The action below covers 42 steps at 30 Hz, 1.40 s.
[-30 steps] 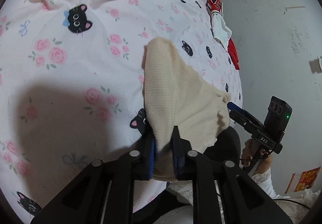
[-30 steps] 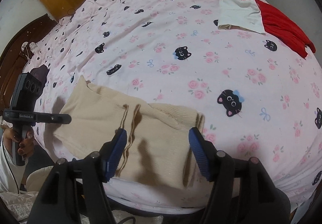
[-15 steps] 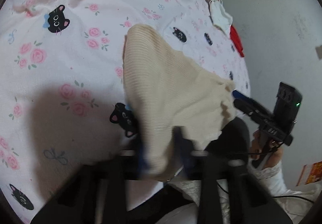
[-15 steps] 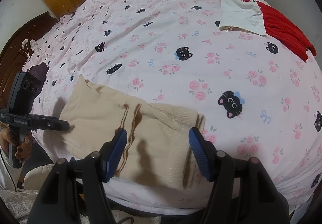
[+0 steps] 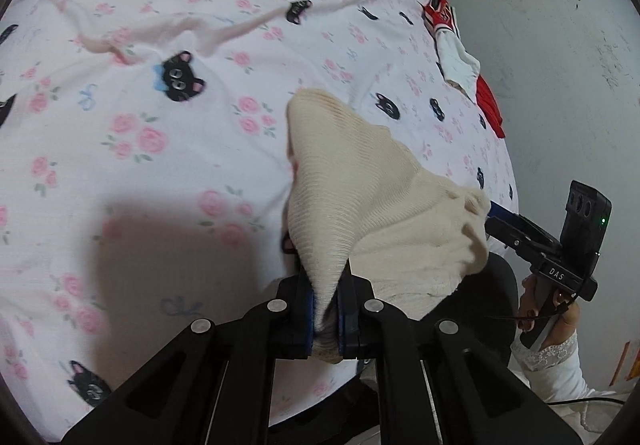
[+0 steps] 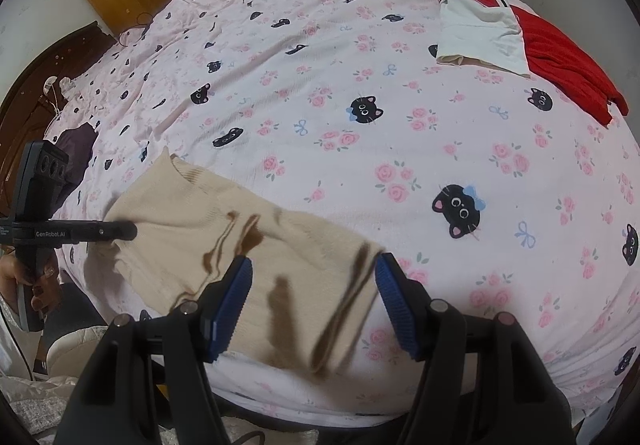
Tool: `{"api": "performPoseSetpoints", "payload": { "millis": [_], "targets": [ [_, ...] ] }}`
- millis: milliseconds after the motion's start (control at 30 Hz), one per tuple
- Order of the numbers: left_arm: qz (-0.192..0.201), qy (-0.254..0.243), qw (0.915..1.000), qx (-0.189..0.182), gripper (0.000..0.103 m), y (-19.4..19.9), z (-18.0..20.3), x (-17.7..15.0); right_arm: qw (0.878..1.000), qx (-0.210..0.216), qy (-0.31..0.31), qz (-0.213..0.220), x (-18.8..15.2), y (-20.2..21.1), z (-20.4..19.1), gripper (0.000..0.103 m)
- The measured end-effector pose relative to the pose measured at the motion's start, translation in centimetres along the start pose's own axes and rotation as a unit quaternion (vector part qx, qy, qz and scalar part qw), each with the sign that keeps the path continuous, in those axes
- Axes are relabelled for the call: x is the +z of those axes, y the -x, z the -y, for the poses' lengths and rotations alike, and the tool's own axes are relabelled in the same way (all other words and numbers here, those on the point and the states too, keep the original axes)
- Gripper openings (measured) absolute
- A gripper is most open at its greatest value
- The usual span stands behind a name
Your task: Fold clothes
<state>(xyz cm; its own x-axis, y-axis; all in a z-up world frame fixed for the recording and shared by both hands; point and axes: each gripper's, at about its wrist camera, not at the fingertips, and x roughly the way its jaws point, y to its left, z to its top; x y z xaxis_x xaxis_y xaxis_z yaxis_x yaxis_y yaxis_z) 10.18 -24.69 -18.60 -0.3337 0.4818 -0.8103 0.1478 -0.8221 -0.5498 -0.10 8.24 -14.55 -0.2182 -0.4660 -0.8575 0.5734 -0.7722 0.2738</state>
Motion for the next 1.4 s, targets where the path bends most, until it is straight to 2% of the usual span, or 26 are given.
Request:
{"api": "performPoseSetpoints", "payload": {
  "millis": [233,367,467,667,733,900,1033,1167,1267,1400],
  "targets": [
    [0.007,0.004,0.9999,0.013,0.006,1.4,-1.3,0.2,1.000,0.012,0.000,-0.011,0.1,-0.5,-0.3,0.066],
    [0.013,0.006,0.9997,0.020,0.006,2.3,-2.1,0.4,0.998,0.046,-0.006,-0.041,-0.1,-2.0,-0.9,0.066],
    [0.028,0.010,0.9993,0.024,0.006,3.4,-2.3,0.4,0.996,0.061,-0.015,-0.057,-0.3,-3.1,-1.2,0.067],
    [0.060,0.018,0.9975,0.033,0.006,5.8,-2.9,0.6,0.996,0.057,-0.010,-0.061,0.0,-4.0,-2.1,0.067],
    [0.076,0.025,0.9959,0.042,0.006,7.5,-3.8,0.8,0.996,0.061,-0.003,-0.061,0.3,-4.1,-2.7,0.067],
    [0.095,0.051,0.9895,0.096,0.006,10.9,-7.0,-0.2,0.995,0.078,0.009,-0.064,1.0,-4.6,-4.7,0.067],
    [0.091,0.077,0.9871,0.106,0.007,11.4,-9.5,-1.4,0.992,0.104,0.004,-0.077,1.2,-5.5,-6.0,0.067],
    [0.090,0.090,0.9864,0.104,0.008,11.1,-10.2,-2.2,0.987,0.130,-0.001,-0.091,1.4,-6.4,-7.3,0.067],
    [0.095,0.099,0.9852,0.102,0.016,11.6,-10.9,-2.8,0.984,0.150,-0.005,-0.101,1.5,-7.1,-8.3,0.067],
    [0.103,0.112,0.9834,0.099,0.032,12.3,-11.8,-3.6,0.978,0.175,-0.012,-0.113,1.7,-7.9,-9.6,0.067]
  ]
}}
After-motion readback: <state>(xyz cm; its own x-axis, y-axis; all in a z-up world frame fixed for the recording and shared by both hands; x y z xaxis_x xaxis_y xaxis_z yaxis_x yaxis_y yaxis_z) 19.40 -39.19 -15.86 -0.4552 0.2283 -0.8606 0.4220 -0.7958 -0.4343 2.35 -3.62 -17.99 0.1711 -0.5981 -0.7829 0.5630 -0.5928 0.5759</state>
